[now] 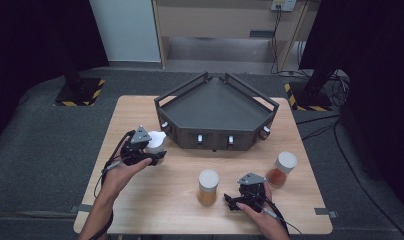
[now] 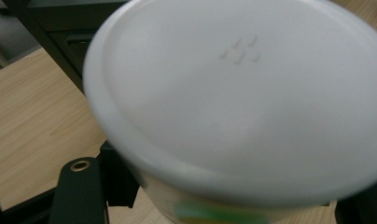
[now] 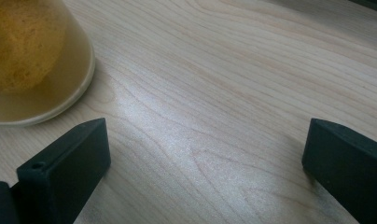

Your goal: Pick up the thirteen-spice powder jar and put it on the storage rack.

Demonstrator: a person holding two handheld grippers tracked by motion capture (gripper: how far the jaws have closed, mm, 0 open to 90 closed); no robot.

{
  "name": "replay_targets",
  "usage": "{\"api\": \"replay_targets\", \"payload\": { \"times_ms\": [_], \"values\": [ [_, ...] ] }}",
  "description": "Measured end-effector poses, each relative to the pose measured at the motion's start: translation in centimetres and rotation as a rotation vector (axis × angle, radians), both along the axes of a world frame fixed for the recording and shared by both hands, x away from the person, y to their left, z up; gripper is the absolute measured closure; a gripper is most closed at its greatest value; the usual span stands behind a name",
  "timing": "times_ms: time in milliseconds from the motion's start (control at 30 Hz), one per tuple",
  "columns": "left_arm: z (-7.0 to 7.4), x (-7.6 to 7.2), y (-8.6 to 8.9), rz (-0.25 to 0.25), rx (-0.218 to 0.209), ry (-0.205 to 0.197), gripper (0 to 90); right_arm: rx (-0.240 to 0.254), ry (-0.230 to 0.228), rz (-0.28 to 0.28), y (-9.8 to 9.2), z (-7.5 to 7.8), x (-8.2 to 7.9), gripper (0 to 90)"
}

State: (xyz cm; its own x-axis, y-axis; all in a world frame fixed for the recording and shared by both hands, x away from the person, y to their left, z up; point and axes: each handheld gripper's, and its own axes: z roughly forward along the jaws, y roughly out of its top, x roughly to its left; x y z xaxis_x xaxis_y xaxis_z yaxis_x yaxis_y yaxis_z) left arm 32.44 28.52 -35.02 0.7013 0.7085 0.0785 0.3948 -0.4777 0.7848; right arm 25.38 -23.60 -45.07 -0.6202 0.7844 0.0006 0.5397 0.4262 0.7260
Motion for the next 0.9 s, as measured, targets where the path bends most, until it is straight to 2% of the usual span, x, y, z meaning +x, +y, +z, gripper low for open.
{"api": "replay_targets", "payload": {
  "times_ms": [567,700,900],
  "values": [
    [1.2,1.1,-1.0,-0.042,-0.011,-0.008,29.3,0.0,0.0,0.0,0.0,0.0,0.0,1.1],
    [1.6,1.4,-0.9,-0.056,-0.037,-0.012,29.3,0.0,0.0,0.0,0.0,0.0,0.0,1.1],
    [2.5,1.8,-1.2,-0.077,-0.031,-0.018,29.3,0.0,0.0,0.001,0.0,0.0,0.0,1.1]
  ]
}}
